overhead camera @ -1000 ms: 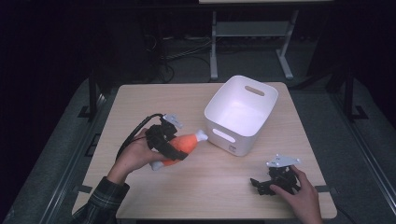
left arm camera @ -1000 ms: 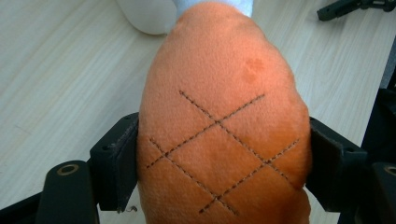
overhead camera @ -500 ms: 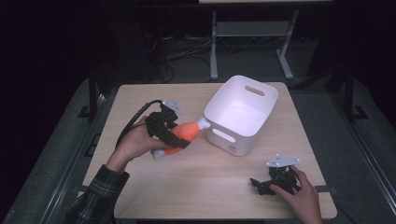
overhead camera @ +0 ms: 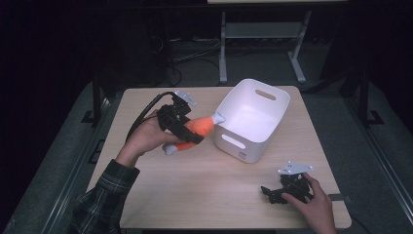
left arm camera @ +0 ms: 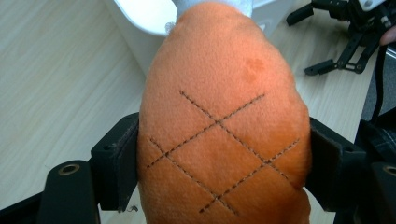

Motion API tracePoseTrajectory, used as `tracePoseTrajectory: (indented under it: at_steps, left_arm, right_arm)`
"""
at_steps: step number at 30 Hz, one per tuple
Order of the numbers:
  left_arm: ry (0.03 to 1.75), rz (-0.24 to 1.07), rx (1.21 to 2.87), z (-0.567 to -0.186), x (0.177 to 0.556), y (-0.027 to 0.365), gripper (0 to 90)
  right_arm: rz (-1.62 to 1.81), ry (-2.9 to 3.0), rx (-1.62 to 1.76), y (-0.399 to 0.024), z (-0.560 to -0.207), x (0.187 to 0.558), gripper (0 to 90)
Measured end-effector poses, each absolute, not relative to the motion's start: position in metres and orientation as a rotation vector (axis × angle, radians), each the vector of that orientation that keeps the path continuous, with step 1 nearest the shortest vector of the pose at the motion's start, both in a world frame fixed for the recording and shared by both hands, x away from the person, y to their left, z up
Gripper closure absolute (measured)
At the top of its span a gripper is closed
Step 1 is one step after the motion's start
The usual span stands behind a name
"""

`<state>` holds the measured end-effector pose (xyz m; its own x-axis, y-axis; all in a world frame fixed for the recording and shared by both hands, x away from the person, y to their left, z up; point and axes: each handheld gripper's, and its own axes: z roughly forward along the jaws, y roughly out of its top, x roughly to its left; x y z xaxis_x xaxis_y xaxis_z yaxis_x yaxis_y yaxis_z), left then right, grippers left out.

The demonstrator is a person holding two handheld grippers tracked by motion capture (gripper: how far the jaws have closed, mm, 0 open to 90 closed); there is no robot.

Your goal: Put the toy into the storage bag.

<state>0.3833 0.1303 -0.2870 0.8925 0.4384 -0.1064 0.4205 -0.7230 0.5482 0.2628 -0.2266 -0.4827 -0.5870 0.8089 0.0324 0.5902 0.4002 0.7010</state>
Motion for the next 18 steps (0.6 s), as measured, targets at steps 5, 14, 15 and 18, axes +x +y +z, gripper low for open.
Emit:
tracePoseTrajectory:
  at_steps: [5,14,15,18]
  left_arm:
    - [0.615,0.056,2.479,-0.281,0.391,0.123,22.8]
    - [0.639,0.075,2.471,-0.272,0.406,0.109,23.0]
    - [0.643,0.077,2.468,-0.271,0.408,0.108,23.0]
    - [0.645,0.077,2.464,-0.269,0.413,0.103,23.1]
  right_arm:
    - [0.984,2.349,1.218,-0.227,-0.483,0.263,0.0]
    - [0.983,2.348,1.218,-0.227,-0.483,0.263,0.0]
    - [0.984,2.348,1.218,-0.227,-0.483,0.263,0.0]
    - [0.984,2.348,1.218,-0.227,-0.483,0.263,0.0]
